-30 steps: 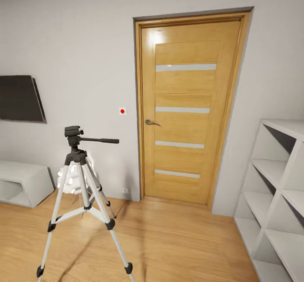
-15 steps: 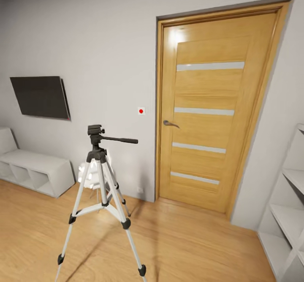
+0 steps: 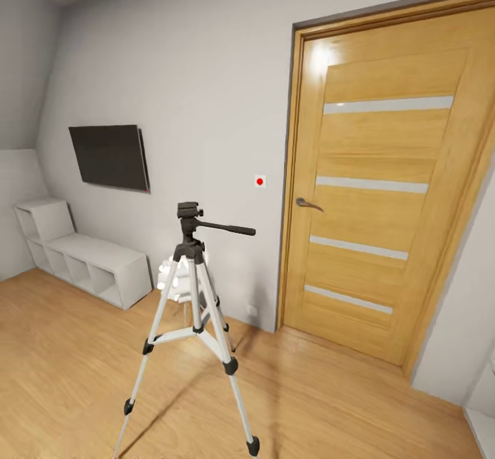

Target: Attach the digital camera to the camera tripod in the bedroom.

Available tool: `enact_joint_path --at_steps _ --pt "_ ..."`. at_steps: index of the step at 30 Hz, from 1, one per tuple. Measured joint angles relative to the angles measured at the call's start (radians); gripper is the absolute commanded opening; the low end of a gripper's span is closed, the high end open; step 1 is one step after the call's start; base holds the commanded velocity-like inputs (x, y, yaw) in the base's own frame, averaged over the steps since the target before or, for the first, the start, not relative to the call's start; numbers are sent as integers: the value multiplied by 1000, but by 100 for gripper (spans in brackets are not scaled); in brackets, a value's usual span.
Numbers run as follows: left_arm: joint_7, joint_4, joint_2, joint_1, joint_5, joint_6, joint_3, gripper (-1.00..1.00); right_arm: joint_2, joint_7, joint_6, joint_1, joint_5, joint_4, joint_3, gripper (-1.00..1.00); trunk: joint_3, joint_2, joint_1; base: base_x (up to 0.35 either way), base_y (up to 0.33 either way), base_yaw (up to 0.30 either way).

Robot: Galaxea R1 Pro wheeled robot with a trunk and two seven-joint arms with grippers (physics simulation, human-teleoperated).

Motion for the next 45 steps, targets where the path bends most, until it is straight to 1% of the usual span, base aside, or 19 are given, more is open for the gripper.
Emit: enact_joint_path --at_steps 15,28,45 --pt "1 0 -1 0 2 4 1 -100 0 0 0 0 0 0 0 100 0 0 0 5 -2 276" --pt "1 0 8 0 2 4 1 -100 0 0 0 0 1 0 0 100 0 0 0 154 -106 276" --pt "1 1 8 0 3 2 3 -100 0 0 0 0 1 0 0 100 0 0 0 8 -5 276"
